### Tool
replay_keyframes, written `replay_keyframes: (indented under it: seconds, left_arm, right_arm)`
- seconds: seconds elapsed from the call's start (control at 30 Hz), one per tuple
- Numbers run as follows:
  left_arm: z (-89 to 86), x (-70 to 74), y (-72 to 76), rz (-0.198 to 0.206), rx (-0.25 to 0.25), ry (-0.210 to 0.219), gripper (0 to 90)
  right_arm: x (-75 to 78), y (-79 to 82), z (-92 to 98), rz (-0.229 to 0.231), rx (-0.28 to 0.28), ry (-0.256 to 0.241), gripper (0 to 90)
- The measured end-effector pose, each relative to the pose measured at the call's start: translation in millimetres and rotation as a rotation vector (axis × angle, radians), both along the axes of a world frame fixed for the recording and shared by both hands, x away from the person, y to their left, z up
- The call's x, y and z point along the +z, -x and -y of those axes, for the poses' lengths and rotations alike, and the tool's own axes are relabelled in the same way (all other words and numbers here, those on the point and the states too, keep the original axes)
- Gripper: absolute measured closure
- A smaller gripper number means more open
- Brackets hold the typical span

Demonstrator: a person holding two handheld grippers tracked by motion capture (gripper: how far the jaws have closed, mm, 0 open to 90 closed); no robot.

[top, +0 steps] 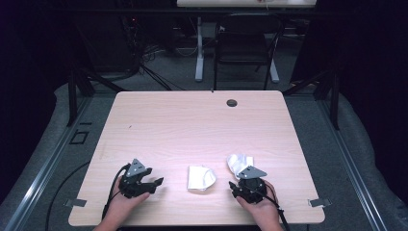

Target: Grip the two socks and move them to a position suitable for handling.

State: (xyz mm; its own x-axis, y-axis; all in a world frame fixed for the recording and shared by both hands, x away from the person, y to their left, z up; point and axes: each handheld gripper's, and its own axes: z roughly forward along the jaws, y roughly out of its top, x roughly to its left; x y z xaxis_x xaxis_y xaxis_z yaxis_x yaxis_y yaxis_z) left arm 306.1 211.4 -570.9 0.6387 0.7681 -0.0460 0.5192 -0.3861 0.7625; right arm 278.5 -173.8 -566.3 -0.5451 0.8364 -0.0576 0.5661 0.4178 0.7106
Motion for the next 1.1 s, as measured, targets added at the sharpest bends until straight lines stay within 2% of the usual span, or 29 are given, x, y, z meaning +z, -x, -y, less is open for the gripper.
replay_keyframes:
  seconds: [0.1, 0.13, 0.17, 0.3, 0.67, 0.8, 1.0, 1.1]
  left_arm:
    - [-0.1, 0.3, 0.2, 0.002, 0.003, -0.003, 38.7]
    - [-0.1, 0.3, 0.2, 0.002, 0.003, -0.003, 38.7]
    - [-0.5, 0.6, 0.0, 0.002, 0.004, -0.005, 38.8]
    - [0.1, 1.1, 0.7, -0.001, 0.01, 0.001, 40.3]
    - [9.8, 3.6, 6.1, 0.007, -0.014, -0.025, 46.3]
    - [16.1, 6.3, 6.8, 0.0, -0.019, -0.02, 49.5]
    - [33.6, 10.6, 5.0, -0.011, -0.054, -0.008, 53.7]
    - [49.3, 15.1, 3.4, -0.005, -0.086, -0.011, 55.4]
  right_arm:
    - [-0.7, -0.9, 1.9, -0.016, -0.007, -0.043, 51.5]
    - [-0.7, -0.9, 1.9, -0.016, -0.007, -0.043, 51.5]
    - [-0.6, -0.7, 2.4, -0.022, -0.018, -0.083, 52.6]
    - [-0.8, -0.5, 1.2, -0.021, -0.016, -0.094, 54.0]
    - [3.0, 1.8, -4.2, -0.015, 0.008, -0.08, 55.8]
    - [4.9, 1.8, -4.5, -0.019, 0.007, -0.111, 59.7]
    - [4.3, 2.8, -7.1, -0.021, 0.012, -0.091, 60.7]
    - [4.9, 3.0, -8.0, -0.007, 0.012, -0.091, 60.2]
